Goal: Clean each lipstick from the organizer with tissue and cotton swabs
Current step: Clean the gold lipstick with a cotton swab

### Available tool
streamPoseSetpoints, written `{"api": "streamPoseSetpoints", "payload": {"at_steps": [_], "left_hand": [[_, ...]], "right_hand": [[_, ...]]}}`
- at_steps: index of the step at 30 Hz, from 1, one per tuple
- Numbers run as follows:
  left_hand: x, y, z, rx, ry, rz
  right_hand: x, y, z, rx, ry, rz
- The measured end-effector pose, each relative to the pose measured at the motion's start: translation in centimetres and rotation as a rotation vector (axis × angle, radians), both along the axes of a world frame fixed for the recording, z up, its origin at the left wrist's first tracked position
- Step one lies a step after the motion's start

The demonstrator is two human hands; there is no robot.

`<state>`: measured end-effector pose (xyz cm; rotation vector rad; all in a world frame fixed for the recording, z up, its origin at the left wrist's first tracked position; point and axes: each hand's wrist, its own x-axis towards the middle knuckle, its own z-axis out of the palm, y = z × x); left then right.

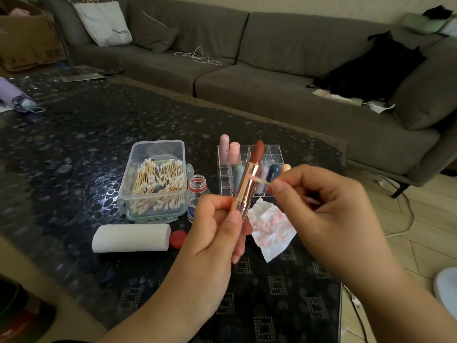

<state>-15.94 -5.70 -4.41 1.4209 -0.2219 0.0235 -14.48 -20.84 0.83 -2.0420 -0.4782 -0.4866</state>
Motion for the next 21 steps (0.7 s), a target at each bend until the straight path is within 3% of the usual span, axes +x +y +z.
{"api": "streamPoseSetpoints", "payload": {"at_steps": [4,11,21], "left_hand": [[0.00,-0.04,-0.18,0.042,-0.030,0.030],[0.16,-0.37,0.04,0.035,-0.026,0.043],[-0.02,-0.25,0.11,0.064,-0.042,0.049]], "right_hand": [[0.24,-0.02,-0.05,-0.016,-0.063,-0.069],[0.08,0.77,-0.40,-0.167,-0.059,0.022],[0.07,0.02,-0.03,-0.054,-0.087,-0.113]]}}
